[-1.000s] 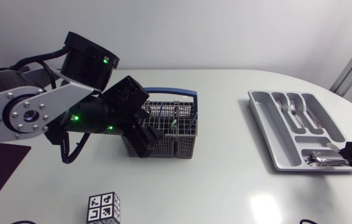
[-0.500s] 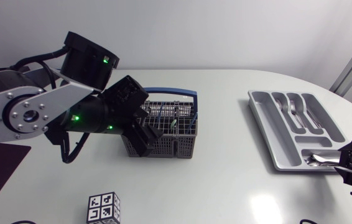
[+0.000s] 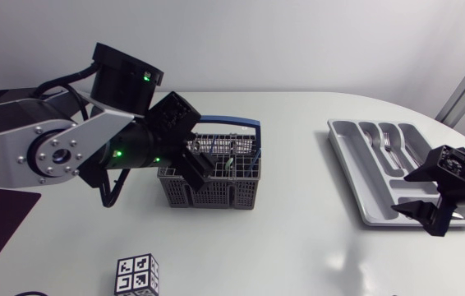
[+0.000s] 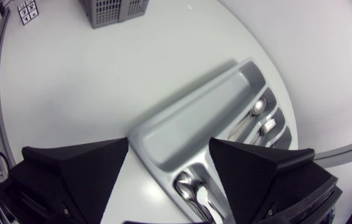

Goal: Transfer all utensils from the basket to the drawer tray.

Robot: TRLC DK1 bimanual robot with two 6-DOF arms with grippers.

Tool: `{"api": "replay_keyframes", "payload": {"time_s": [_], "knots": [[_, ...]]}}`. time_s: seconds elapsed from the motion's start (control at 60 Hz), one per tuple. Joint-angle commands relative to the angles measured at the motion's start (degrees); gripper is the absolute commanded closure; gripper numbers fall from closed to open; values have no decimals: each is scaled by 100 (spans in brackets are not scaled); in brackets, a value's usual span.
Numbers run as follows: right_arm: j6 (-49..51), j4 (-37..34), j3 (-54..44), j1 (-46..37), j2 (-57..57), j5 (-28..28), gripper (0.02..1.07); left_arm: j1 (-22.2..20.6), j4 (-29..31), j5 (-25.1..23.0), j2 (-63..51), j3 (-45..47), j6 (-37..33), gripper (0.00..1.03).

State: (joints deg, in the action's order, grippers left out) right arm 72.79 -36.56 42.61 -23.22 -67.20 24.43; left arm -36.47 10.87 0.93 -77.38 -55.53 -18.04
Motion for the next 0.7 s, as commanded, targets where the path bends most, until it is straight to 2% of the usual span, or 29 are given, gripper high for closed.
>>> {"api": "replay_keyframes", "payload": {"time_s": [0.0,0.167,0.35,0.517,0.683], "knots": [[-855,-168,-236,494,357,124,12,-36,-314,144,-93,323,-68,20],[-1848,-89,-429,1575,691,98,12,35,-1518,188,-66,1097,-340,20],[-2454,237,-429,2103,515,98,12,87,-2582,188,-75,1686,-375,20],[-2639,571,-482,2243,181,98,12,105,-3074,188,-286,1870,-375,20],[-2744,764,-455,2331,-83,98,12,166,-3364,153,-708,1694,-296,26]]}}
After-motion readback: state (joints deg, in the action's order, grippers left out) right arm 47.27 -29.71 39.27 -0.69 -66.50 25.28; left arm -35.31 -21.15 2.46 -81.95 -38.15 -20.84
